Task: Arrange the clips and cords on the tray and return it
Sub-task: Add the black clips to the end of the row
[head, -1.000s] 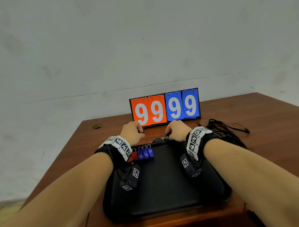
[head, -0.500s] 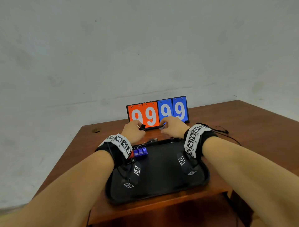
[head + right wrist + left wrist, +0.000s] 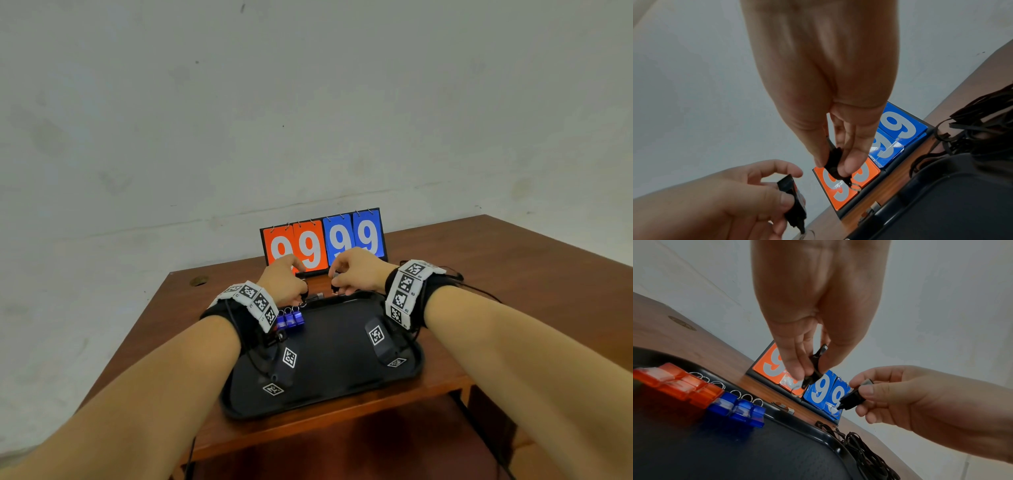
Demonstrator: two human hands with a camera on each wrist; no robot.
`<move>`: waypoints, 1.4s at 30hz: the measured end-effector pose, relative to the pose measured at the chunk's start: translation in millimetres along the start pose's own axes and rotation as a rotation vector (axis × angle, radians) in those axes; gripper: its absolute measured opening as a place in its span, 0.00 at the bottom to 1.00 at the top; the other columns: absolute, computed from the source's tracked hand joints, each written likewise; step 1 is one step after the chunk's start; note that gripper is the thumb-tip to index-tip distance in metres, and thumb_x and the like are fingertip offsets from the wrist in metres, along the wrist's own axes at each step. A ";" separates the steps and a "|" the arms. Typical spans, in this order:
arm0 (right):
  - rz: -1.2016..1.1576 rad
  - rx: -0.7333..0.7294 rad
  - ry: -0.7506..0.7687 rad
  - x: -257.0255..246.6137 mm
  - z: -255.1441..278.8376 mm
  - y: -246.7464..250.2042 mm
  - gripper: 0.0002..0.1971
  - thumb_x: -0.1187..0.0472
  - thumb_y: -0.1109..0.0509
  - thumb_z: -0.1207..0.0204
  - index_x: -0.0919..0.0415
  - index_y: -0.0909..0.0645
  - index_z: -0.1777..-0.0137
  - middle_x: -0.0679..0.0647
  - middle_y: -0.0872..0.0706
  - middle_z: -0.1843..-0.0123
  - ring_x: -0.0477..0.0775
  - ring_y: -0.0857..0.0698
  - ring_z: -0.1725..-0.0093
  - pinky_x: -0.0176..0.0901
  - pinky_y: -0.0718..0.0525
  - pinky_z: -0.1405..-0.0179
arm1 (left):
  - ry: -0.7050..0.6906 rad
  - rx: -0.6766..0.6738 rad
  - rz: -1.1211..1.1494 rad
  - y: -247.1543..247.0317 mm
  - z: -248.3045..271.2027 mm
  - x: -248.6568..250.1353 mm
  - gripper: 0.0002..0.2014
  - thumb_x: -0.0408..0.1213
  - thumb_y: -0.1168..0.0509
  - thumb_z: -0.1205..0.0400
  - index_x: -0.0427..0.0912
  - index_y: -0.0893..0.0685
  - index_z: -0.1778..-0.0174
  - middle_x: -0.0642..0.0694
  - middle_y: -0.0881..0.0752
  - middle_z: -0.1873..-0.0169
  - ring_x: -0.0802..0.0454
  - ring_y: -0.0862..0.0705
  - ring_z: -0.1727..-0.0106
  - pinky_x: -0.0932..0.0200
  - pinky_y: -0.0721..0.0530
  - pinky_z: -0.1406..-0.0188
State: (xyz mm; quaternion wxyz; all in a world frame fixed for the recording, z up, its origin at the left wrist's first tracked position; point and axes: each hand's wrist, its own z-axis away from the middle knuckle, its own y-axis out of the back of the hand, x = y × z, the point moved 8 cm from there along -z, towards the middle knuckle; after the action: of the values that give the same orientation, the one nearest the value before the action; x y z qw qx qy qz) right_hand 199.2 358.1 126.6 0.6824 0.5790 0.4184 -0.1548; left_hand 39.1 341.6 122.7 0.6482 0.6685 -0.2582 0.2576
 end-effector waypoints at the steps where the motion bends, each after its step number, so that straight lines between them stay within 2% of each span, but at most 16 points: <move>1: -0.009 -0.004 -0.015 1.8 -1.1 -1.1 0.08 0.67 0.28 0.22 0.63 0.17 0.44 0.63 0.11 0.50 0.55 0.09 0.57 0.49 0.09 0.50 | 0.003 -0.038 -0.001 -3.3 0.0 -0.9 0.17 0.24 0.32 0.22 0.47 0.22 0.42 0.36 0.12 0.59 0.47 0.11 0.67 0.48 0.07 0.59; 6: -0.069 -0.043 -0.054 7.5 -5.9 -9.7 0.09 0.69 0.30 0.20 0.65 0.17 0.41 0.63 0.12 0.47 0.53 0.09 0.57 0.45 0.09 0.51 | 0.005 -0.095 -0.027 -11.0 -1.0 -4.5 0.12 0.23 0.31 0.21 0.39 0.17 0.45 0.37 0.13 0.56 0.43 0.09 0.60 0.52 0.07 0.56; 9: -0.050 -0.062 -0.029 9.0 -10.6 -15.1 0.10 0.70 0.28 0.22 0.66 0.16 0.42 0.62 0.10 0.50 0.53 0.09 0.57 0.42 0.09 0.55 | -0.008 -0.084 -0.058 -12.6 -6.3 -8.6 0.11 0.24 0.27 0.24 0.39 0.15 0.48 0.41 0.15 0.54 0.46 0.10 0.62 0.55 0.08 0.58; 12: -0.012 -0.052 0.001 11.1 -18.0 -19.8 0.09 0.70 0.27 0.24 0.65 0.14 0.44 0.61 0.10 0.52 0.51 0.09 0.59 0.40 0.09 0.56 | -0.011 -0.085 -0.064 -15.6 -13.6 -13.9 0.10 0.26 0.26 0.24 0.39 0.15 0.49 0.42 0.14 0.56 0.48 0.10 0.63 0.58 0.09 0.60; 17: -0.019 0.002 0.016 17.0 -31.4 -26.7 0.09 0.67 0.30 0.20 0.65 0.15 0.42 0.60 0.10 0.50 0.50 0.09 0.55 0.41 0.09 0.52 | 0.007 -0.051 -0.013 -16.3 -25.3 -21.8 0.04 0.28 0.32 0.18 0.39 0.15 0.50 0.38 0.11 0.57 0.50 0.11 0.63 0.60 0.09 0.60; 21: 0.012 -0.019 0.014 24.3 -40.4 -32.2 0.12 0.69 0.34 0.18 0.64 0.17 0.37 0.59 0.11 0.46 0.52 0.09 0.50 0.44 0.10 0.46 | 0.018 -0.058 -0.033 -17.7 -34.0 -25.4 0.08 0.28 0.36 0.17 0.38 0.15 0.45 0.40 0.10 0.54 0.47 0.08 0.54 0.56 0.08 0.52; 25: 0.131 -0.002 0.068 28.2 -47.7 -33.8 0.13 0.67 0.32 0.19 0.63 0.15 0.37 0.53 0.11 0.50 0.49 0.10 0.54 0.39 0.11 0.50 | -0.049 -0.057 -0.153 -21.0 -39.3 -23.8 0.12 0.27 0.34 0.19 0.40 0.12 0.41 0.44 0.09 0.53 0.51 0.09 0.53 0.55 0.10 0.48; 27: 0.238 0.009 0.117 25.8 -49.2 -35.0 0.13 0.65 0.30 0.20 0.60 0.14 0.38 0.49 0.12 0.47 0.45 0.14 0.53 0.36 0.16 0.49 | -0.107 -0.046 -0.242 -23.2 -39.5 -19.5 0.14 0.27 0.31 0.21 0.42 0.11 0.41 0.48 0.10 0.49 0.53 0.12 0.51 0.60 0.14 0.47; 30: 0.314 0.028 0.155 23.8 -52.9 -37.3 0.12 0.63 0.29 0.21 0.57 0.13 0.39 0.50 0.12 0.42 0.46 0.15 0.47 0.37 0.18 0.43 | -0.173 -0.033 -0.320 -26.6 -39.9 -16.0 0.13 0.29 0.30 0.20 0.44 0.10 0.42 0.49 0.11 0.46 0.56 0.15 0.49 0.64 0.21 0.46; 34: 0.382 0.027 0.182 21.9 -54.2 -42.3 0.12 0.63 0.29 0.21 0.57 0.14 0.38 0.51 0.13 0.42 0.45 0.18 0.49 0.34 0.23 0.49 | -0.209 -0.032 -0.386 -32.5 -39.5 -18.9 0.13 0.30 0.29 0.21 0.42 0.09 0.42 0.48 0.10 0.46 0.54 0.14 0.47 0.64 0.21 0.46; 38: 0.401 0.029 0.180 23.3 -53.3 -47.7 0.17 0.62 0.27 0.22 0.58 0.18 0.34 0.52 0.14 0.38 0.50 0.16 0.40 0.39 0.19 0.40 | -0.204 -0.016 -0.431 -37.1 -39.3 -21.6 0.13 0.32 0.26 0.24 0.41 0.12 0.43 0.48 0.12 0.49 0.53 0.16 0.50 0.64 0.23 0.51; 42: 0.409 0.022 0.180 24.1 -52.2 -50.1 0.19 0.63 0.26 0.24 0.58 0.19 0.34 0.52 0.14 0.38 0.51 0.16 0.40 0.41 0.17 0.39 | -0.188 -0.030 -0.446 -40.2 -37.3 -23.0 0.14 0.33 0.25 0.25 0.41 0.12 0.43 0.47 0.12 0.48 0.52 0.15 0.48 0.62 0.19 0.47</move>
State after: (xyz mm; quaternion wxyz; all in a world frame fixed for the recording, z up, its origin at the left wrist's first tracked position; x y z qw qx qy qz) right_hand 158.4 398.6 76.5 0.6531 0.6708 0.3497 0.0346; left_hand 49.1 380.2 78.5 0.6721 0.7202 -0.1671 0.0408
